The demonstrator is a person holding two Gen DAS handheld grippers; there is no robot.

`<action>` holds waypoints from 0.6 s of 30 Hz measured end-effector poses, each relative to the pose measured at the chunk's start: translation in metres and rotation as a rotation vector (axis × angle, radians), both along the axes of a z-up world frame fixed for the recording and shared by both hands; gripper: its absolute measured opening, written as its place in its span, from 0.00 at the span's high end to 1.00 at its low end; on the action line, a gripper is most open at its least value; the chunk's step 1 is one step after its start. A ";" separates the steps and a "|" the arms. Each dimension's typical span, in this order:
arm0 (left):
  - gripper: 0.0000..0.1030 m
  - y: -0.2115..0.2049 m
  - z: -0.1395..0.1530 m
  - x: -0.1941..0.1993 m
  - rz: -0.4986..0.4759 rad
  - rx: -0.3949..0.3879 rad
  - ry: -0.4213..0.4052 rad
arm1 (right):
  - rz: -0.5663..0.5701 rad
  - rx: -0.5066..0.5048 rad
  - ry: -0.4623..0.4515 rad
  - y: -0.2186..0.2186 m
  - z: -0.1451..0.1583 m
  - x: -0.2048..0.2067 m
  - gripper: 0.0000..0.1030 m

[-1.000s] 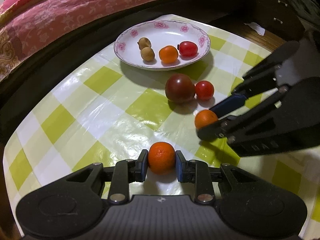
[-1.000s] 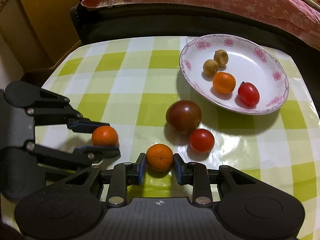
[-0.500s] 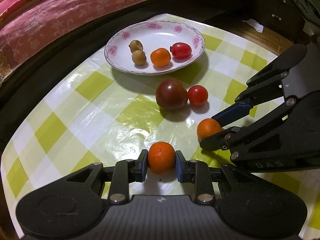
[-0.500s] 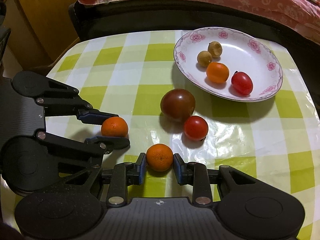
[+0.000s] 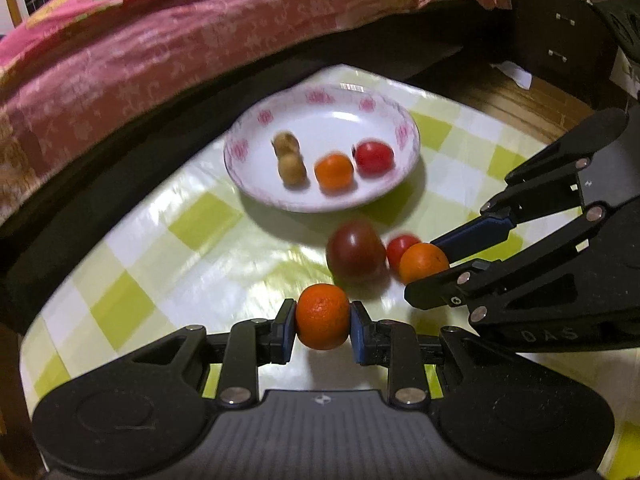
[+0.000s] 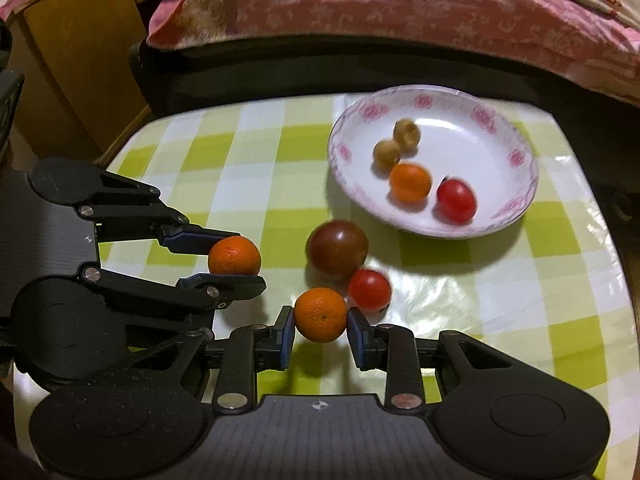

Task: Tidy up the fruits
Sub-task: 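Carry both tangerines over the white plate and open both tools to drop them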

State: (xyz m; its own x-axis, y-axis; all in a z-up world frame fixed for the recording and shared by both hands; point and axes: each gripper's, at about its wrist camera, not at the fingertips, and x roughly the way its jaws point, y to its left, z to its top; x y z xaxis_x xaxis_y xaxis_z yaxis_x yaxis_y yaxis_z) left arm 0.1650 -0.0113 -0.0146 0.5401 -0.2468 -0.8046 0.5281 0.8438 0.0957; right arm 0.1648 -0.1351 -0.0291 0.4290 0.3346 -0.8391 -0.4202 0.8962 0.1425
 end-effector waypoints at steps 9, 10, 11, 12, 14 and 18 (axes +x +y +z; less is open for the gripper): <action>0.65 -0.023 0.014 0.033 0.024 0.014 -0.081 | -0.086 0.013 -0.071 -0.020 0.018 0.028 0.75; 0.65 -0.025 0.014 0.037 0.028 0.012 -0.083 | -0.094 0.012 -0.075 -0.022 0.018 0.032 0.75; 0.65 -0.026 0.013 0.040 0.029 0.010 -0.085 | -0.102 0.009 -0.080 -0.024 0.018 0.035 0.75; 0.65 -0.028 0.012 0.043 0.029 0.008 -0.087 | -0.109 0.008 -0.083 -0.026 0.018 0.039 0.75; 0.65 -0.031 0.009 0.047 0.027 0.015 -0.090 | -0.119 0.008 -0.087 -0.030 0.016 0.044 0.75; 0.65 -0.036 0.004 0.055 0.023 0.027 -0.094 | -0.128 0.005 -0.084 -0.035 0.009 0.053 0.75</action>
State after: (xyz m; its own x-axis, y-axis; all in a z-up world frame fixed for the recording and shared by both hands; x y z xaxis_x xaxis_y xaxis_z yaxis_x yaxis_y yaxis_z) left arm 0.2201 -0.0475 -0.0111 0.6190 -0.2121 -0.7562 0.4960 0.8521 0.1671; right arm 0.2177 -0.1697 -0.0200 0.5373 0.2772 -0.7966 -0.3135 0.9424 0.1165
